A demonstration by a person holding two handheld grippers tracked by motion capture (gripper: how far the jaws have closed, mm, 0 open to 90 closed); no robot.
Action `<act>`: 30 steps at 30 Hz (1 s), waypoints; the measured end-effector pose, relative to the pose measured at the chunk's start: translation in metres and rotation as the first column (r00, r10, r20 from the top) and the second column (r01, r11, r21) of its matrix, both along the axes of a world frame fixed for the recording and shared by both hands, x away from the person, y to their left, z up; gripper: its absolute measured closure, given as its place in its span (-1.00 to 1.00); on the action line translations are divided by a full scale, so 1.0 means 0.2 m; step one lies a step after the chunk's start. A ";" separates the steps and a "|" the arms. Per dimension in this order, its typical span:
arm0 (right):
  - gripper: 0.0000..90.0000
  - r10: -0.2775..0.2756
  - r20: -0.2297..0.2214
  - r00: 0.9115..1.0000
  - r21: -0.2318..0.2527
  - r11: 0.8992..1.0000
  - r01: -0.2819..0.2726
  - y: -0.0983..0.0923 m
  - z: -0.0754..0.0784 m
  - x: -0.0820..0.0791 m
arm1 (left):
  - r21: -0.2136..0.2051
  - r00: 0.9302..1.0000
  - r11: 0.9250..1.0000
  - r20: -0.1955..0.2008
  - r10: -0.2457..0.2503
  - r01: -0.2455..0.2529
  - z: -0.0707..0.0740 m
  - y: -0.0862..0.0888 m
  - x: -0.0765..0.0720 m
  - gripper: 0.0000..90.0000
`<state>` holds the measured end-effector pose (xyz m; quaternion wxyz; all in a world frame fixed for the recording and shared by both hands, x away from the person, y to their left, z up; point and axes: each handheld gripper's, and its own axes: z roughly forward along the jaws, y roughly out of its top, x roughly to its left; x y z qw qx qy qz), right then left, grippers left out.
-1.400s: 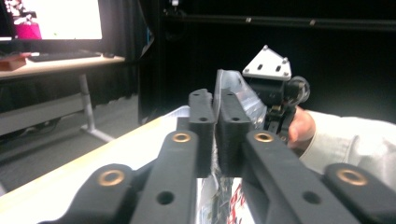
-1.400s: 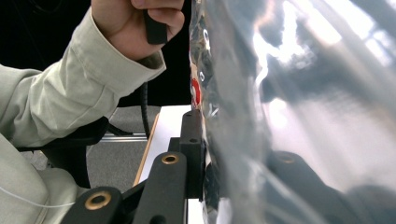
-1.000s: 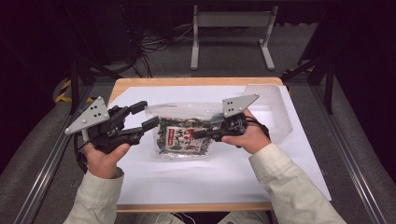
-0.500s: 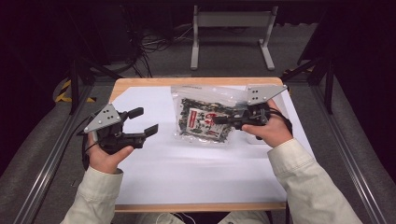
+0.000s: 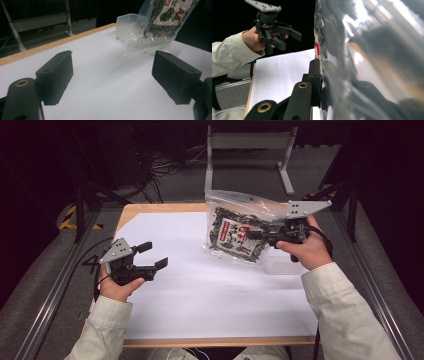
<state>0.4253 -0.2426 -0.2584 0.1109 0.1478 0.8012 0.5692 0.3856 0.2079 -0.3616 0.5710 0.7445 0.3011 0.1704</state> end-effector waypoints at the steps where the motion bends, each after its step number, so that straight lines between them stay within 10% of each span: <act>1: 0.68 -0.010 0.002 1.000 -0.002 1.000 0.010 -0.01 0.01 0.00 | 0.008 1.000 1.000 0.000 0.003 -0.003 -0.01 0.00 0.01 -0.61; 7: 0.68 -0.069 0.008 0.998 -0.008 0.998 0.069 -0.08 0.05 0.02 | 0.085 0.999 0.996 0.006 0.041 -0.041 -0.09 0.01 0.04 -0.68; 30: 0.68 -0.265 0.014 0.964 -0.034 0.964 0.265 -0.30 0.13 0.16 | 0.079 0.992 0.995 -0.110 0.061 -0.053 -0.22 0.08 0.11 -0.69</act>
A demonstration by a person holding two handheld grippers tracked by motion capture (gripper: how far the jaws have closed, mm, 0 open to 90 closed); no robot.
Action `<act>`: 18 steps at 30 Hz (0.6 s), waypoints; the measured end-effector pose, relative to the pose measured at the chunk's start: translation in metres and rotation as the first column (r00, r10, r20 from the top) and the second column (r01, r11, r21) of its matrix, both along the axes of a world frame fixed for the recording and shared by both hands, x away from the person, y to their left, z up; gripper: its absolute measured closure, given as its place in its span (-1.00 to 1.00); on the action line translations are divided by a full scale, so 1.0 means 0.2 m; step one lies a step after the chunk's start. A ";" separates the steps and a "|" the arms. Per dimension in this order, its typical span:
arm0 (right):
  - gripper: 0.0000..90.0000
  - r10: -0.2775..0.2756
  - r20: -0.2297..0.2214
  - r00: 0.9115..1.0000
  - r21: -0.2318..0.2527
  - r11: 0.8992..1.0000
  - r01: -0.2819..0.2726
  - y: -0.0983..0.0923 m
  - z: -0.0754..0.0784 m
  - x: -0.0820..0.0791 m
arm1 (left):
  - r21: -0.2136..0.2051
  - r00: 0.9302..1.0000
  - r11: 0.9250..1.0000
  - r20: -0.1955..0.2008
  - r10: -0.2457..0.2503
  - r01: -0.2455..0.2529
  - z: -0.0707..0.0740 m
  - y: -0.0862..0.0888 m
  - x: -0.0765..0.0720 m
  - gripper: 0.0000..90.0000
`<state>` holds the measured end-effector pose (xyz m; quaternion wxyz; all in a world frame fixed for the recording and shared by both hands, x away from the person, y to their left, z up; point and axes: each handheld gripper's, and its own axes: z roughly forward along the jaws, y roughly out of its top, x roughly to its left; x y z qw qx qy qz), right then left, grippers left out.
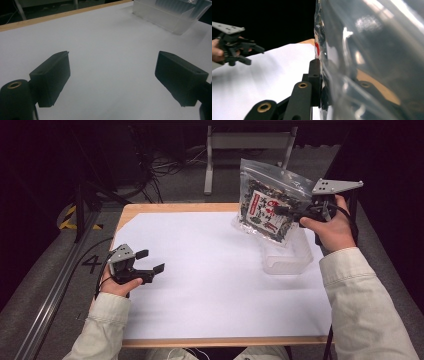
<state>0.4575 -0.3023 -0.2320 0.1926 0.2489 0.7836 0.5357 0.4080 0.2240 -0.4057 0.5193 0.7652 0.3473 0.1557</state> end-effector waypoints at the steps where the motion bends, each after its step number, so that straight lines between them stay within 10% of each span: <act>1: 0.68 -0.010 -0.003 1.000 0.001 1.000 0.010 -0.01 0.00 0.01 | -0.001 1.000 1.000 0.000 0.001 -0.001 0.00 0.00 0.00 -0.69; 18: 0.68 -0.139 0.020 0.990 -0.001 0.990 0.139 -0.14 -0.01 0.07 | 0.000 1.000 1.000 -0.021 -0.001 0.001 -0.01 0.02 0.01 -0.68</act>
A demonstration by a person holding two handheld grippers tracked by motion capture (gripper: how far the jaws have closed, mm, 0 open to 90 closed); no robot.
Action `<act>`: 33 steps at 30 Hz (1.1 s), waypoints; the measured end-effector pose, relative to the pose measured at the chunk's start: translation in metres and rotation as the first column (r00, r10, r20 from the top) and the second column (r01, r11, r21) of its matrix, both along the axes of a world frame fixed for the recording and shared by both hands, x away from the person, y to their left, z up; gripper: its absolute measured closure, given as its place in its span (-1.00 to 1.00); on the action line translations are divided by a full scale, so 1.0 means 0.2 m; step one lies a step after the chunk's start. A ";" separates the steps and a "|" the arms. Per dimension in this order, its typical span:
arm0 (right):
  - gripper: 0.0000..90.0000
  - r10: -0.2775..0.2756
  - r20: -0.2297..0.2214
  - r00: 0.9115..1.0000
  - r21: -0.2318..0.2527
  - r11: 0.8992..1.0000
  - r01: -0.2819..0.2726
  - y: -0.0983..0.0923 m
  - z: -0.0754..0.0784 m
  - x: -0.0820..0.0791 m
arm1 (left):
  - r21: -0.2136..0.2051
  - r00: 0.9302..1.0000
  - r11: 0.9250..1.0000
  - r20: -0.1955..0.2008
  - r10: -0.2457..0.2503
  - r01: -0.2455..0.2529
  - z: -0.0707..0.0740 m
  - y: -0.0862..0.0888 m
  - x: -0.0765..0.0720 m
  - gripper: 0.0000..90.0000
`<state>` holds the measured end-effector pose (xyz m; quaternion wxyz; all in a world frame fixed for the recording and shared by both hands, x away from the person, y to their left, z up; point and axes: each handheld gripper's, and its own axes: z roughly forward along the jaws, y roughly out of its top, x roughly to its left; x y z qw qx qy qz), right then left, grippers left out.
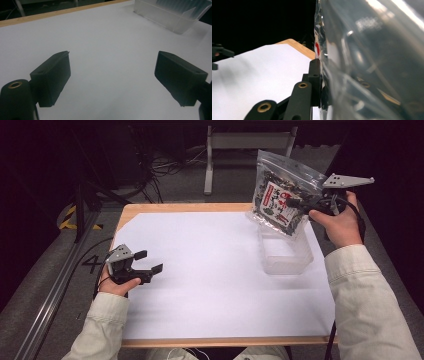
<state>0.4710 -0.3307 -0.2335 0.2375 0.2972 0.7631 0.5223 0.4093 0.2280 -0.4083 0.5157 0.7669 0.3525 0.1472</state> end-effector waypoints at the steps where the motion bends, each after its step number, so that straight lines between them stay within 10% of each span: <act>1: 0.68 -0.008 0.005 1.000 -0.005 1.000 0.008 0.00 0.00 0.00 | 0.004 1.000 1.000 0.001 0.000 0.000 0.00 0.00 0.00 -0.68; 33: 0.68 -0.110 0.039 0.993 -0.080 0.990 0.113 -0.08 -0.15 0.00 | -0.002 1.000 1.000 0.014 0.018 -0.018 0.02 0.01 -0.01 -0.65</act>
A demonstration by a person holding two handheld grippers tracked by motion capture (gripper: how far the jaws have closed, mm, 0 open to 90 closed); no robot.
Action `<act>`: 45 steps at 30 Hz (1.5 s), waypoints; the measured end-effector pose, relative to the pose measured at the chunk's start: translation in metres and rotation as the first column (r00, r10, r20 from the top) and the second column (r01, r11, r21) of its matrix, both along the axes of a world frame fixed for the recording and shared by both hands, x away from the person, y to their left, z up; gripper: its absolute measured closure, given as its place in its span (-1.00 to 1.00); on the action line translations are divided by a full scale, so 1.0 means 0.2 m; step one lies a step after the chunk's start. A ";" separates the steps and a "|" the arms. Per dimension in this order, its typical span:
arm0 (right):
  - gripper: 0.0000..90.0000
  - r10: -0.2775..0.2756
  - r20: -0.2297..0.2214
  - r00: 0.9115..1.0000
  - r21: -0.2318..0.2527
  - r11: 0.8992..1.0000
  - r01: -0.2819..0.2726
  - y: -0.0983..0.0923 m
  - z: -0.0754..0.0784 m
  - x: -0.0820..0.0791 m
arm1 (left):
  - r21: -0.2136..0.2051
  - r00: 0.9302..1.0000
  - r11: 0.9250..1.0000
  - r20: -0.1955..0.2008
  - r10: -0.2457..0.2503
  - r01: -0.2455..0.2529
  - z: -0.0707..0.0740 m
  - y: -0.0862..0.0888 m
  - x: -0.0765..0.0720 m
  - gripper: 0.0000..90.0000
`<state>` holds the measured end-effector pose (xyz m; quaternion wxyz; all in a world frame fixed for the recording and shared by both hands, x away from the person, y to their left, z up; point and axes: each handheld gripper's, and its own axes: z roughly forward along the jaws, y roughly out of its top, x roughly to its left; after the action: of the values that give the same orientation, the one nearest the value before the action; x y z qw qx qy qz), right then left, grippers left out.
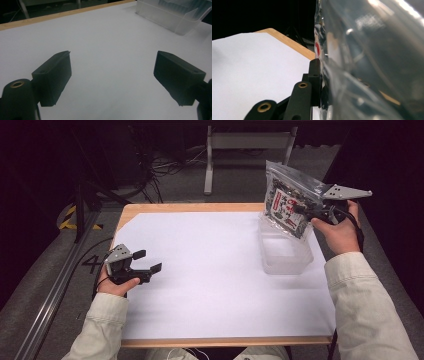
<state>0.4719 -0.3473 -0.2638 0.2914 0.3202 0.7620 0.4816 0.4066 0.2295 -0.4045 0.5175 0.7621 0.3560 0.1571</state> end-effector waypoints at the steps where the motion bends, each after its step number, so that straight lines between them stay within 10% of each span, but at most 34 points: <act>1: 0.68 0.002 -0.002 1.000 -0.001 1.000 -0.002 0.00 0.00 0.00 | 0.001 1.000 1.000 -0.002 0.000 0.000 0.00 0.00 0.00 -0.65; 26: 0.68 -0.037 -0.091 0.995 0.073 0.996 0.043 -0.09 -0.20 0.01 | 0.008 1.000 1.000 -0.014 0.005 -0.005 -0.02 0.02 0.00 -0.65; 40: 0.68 -0.036 -0.191 0.981 0.032 0.999 0.042 -0.06 -0.32 0.03 | 0.015 1.000 1.000 -0.024 0.007 -0.006 -0.03 0.01 0.01 -0.65; 45: 0.68 -0.058 -0.219 0.974 0.095 0.992 0.081 -0.11 -0.36 0.03 | 0.015 1.000 1.000 -0.026 0.005 -0.005 -0.03 0.00 0.00 -0.65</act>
<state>0.4784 -0.3692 -0.3357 0.2066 0.4119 0.7515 0.4722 0.4069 0.2303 -0.4097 0.5067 0.7670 0.3635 0.1509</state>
